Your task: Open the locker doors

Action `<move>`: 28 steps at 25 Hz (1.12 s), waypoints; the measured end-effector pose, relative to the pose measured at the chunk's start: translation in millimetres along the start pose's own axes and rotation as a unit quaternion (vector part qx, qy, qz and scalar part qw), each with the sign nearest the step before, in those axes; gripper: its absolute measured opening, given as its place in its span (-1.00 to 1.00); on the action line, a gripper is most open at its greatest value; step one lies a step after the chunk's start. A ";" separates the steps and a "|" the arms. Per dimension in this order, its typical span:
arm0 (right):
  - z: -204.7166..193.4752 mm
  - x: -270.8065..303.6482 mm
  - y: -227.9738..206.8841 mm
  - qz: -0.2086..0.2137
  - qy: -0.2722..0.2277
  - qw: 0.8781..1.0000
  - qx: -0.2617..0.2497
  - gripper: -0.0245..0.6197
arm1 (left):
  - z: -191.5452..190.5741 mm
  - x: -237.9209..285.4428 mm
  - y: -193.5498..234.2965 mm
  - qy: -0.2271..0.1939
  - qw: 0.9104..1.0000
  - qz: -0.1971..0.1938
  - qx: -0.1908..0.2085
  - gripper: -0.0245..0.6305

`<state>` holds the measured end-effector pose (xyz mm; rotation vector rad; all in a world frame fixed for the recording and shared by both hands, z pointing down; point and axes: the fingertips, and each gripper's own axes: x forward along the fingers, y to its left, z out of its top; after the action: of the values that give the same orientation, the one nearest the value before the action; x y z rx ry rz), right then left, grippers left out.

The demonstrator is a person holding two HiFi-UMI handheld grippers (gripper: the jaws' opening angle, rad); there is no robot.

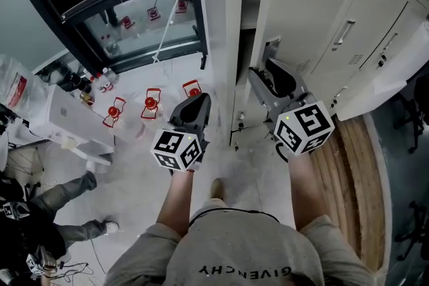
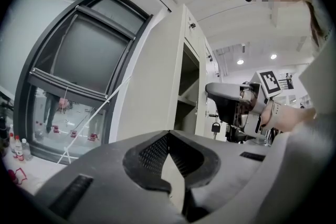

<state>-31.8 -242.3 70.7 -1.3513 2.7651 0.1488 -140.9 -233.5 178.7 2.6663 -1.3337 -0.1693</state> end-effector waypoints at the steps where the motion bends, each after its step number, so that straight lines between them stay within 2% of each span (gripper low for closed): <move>1: 0.7 -4.7 0.4 0.001 -0.001 1.000 0.001 -0.43 | -0.8 -1.3 -4.5 0.000 1.000 0.000 0.000 -0.93; 11: 6.7 -56.7 -1.0 -0.004 -0.009 1.000 0.003 -0.44 | -8.2 -17.2 -45.6 0.000 1.000 0.007 0.002 -0.93; 19: 10.1 -104.2 -13.7 -0.025 -0.011 1.000 -0.004 -0.50 | -13.4 -25.4 -81.2 -0.003 1.000 0.000 0.002 -0.93; 28: 13.2 -157.2 -31.0 -0.047 -0.026 0.998 0.011 -0.50 | -19.8 -38.2 -112.5 -0.005 1.000 -0.005 0.001 -0.93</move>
<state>89.3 -136.6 70.9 -1.4482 2.6464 0.1468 -72.2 -134.7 178.2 2.6779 -1.3260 -0.1825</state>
